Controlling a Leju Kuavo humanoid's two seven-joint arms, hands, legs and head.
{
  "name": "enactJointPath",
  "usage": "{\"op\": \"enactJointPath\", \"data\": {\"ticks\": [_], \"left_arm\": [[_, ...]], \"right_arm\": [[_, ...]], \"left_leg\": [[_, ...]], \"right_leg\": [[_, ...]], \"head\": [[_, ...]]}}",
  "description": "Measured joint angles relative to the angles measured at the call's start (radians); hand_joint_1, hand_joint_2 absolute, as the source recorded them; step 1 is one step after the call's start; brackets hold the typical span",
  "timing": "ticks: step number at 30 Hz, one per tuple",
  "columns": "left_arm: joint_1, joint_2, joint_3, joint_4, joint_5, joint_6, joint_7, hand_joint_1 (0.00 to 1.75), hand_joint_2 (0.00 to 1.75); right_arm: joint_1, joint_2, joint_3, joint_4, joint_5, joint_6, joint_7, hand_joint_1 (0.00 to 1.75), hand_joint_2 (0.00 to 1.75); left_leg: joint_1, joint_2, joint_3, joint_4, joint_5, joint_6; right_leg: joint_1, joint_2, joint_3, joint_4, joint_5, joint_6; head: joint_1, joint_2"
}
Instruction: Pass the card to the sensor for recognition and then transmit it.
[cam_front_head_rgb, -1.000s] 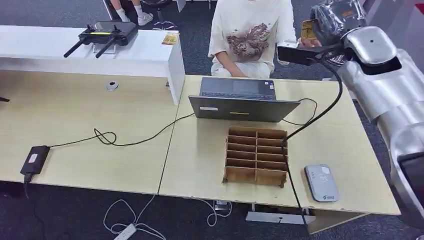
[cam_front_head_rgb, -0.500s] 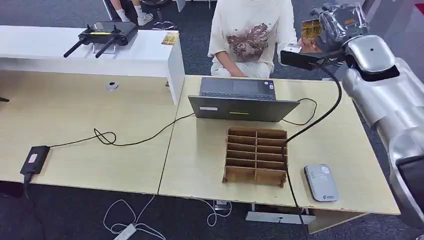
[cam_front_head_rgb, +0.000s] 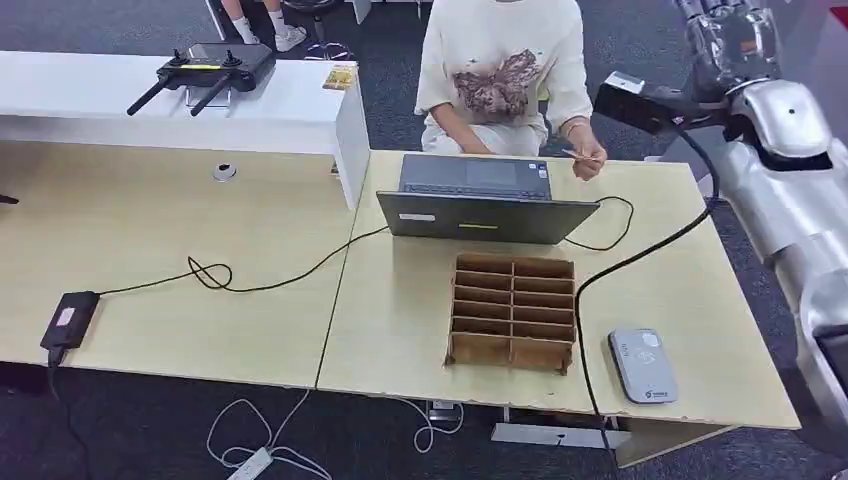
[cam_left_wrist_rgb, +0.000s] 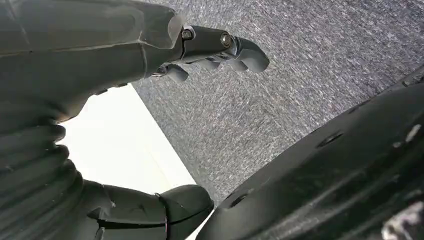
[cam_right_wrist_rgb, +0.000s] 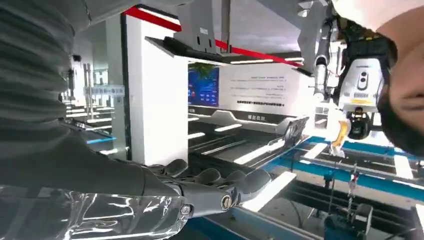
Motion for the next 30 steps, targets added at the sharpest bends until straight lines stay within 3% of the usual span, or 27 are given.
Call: {"op": "enactJointPath", "data": {"ticks": [6, 10, 13, 19, 25, 30], "left_arm": [[0.0, -0.002, 0.0, 0.0, 0.01, 0.006, 0.011, 0.0, 1.75], [0.0, -0.004, 0.002, 0.0, 0.019, 0.013, 0.018, 0.0, 1.75], [0.001, -0.005, 0.003, 0.0, 0.024, 0.015, 0.019, 0.0, 1.75], [0.002, -0.005, 0.015, 0.0, 0.031, 0.017, 0.018, 0.0, 1.75], [0.004, -0.005, 0.019, 0.0, 0.031, 0.019, 0.019, 0.0, 1.75], [0.006, -0.003, 0.021, 0.0, 0.034, 0.022, 0.021, 0.0, 1.75]], "right_arm": [[0.042, -0.02, -0.09, 0.0, -0.125, -0.071, -0.046, 0.0, 1.75], [0.097, -0.029, -0.175, -0.009, -0.267, -0.096, -0.121, 0.0, 1.75], [0.159, -0.04, -0.246, -0.047, -0.395, -0.026, -0.172, 0.0, 1.75], [0.275, -0.061, -0.363, -0.168, -0.656, 0.18, -0.221, 0.0, 1.75], [0.364, -0.101, -0.445, -0.304, -0.891, 0.309, -0.233, 0.0, 1.75], [0.5, -0.169, -0.541, -0.428, -1.21, 0.493, -0.233, 0.0, 1.75]], "left_leg": [[0.0, 0.0, 0.0, 0.0, 0.0, 0.0], [0.0, 0.0, 0.0, 0.0, 0.0, 0.0], [0.0, 0.0, 0.0, 0.0, 0.0, 0.0], [0.0, 0.0, 0.0, 0.0, 0.0, 0.0], [0.0, 0.0, -0.001, 0.0, 0.0, 0.0], [0.0, -0.003, -0.002, 0.0, 0.0, 0.0]], "right_leg": [[0.0, 0.0, 0.0, 0.0, 0.0, 0.0], [0.0, 0.0, 0.0, 0.0, 0.0, 0.0], [0.0, 0.0, 0.0, 0.0, 0.0, 0.0], [0.0, 0.0, 0.0, 0.0, 0.0, 0.0], [0.0, 0.0, -0.001, -0.001, 0.0, 0.0], [0.0, -0.004, 0.0, -0.002, 0.0, 0.0]], "head": [[0.0, 0.0], [0.0, 0.0], [0.0, 0.0], [0.0, 0.0], [0.0, 0.0], [0.0, 0.0]]}}
